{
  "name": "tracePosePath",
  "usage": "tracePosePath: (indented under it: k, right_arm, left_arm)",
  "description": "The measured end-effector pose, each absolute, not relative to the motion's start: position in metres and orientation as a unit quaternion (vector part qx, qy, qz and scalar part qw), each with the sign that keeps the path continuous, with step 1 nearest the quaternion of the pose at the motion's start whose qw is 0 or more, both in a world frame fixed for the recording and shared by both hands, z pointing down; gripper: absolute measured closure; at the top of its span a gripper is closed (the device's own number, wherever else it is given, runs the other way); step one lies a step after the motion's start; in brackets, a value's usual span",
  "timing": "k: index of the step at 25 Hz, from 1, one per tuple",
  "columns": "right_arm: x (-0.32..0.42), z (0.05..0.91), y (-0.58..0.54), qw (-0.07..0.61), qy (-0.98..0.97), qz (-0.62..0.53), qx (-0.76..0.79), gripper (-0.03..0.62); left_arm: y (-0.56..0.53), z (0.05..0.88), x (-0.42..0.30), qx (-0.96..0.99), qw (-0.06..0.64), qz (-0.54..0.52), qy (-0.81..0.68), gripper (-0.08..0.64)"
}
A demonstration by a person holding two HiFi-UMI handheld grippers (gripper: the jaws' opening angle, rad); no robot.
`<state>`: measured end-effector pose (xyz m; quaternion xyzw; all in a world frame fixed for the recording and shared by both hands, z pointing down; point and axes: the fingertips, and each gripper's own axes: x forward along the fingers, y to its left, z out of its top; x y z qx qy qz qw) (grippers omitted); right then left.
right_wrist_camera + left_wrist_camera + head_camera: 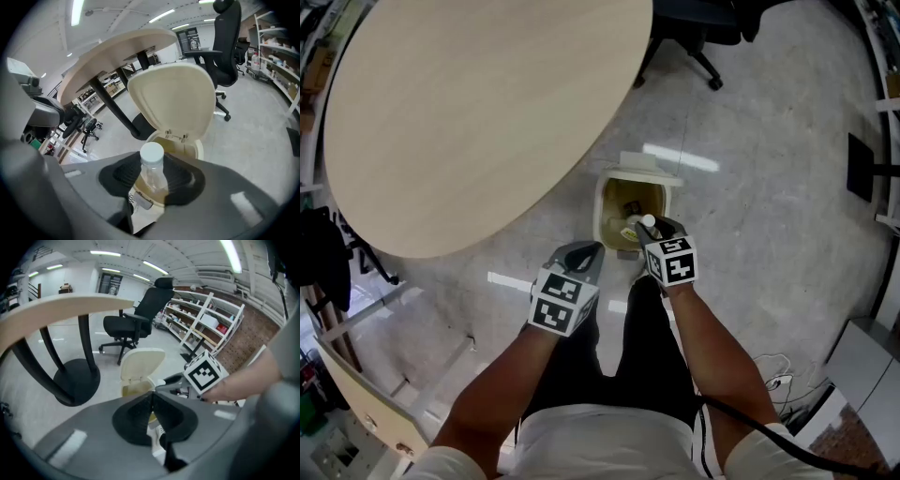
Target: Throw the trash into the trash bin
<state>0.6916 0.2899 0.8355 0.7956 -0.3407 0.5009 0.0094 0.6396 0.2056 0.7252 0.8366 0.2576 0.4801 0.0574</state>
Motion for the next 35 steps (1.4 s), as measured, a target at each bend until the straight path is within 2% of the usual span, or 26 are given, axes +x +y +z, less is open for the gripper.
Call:
tracePosePath:
  k: [13, 14, 15, 25, 32, 35]
  right_arm:
    - [0.674, 0.926, 0.275, 0.029, -0.346, 0.559, 0.753, 0.444]
    - [0.674, 0.928, 0.272, 0.030, -0.349, 0.559, 0.752, 0.437]
    - [0.675, 0.929, 0.269, 0.028, -0.354, 0.557, 0.751, 0.403]
    - [0.672, 0.893, 0.279, 0.010, -0.363, 0.547, 0.754, 0.393]
    - [0.682, 0.861, 0.283, 0.007, -0.356, 0.530, 0.769, 0.393]
    - [0.691, 0.843, 0.283, 0.007, -0.357, 0.521, 0.775, 0.416]
  left_arm:
    - [0.216, 0.796, 0.625, 0.795, 0.045, 0.541, 0.270, 0.552]
    - [0.215, 0.797, 0.623, 0.795, 0.050, 0.543, 0.267, 0.552]
    - [0.214, 0.798, 0.621, 0.794, 0.054, 0.545, 0.264, 0.552]
    - [0.211, 0.784, 0.610, 0.788, 0.044, 0.544, 0.287, 0.552]
    - [0.215, 0.765, 0.629, 0.797, 0.037, 0.522, 0.301, 0.552]
    - [0.220, 0.757, 0.636, 0.799, 0.031, 0.512, 0.313, 0.552]
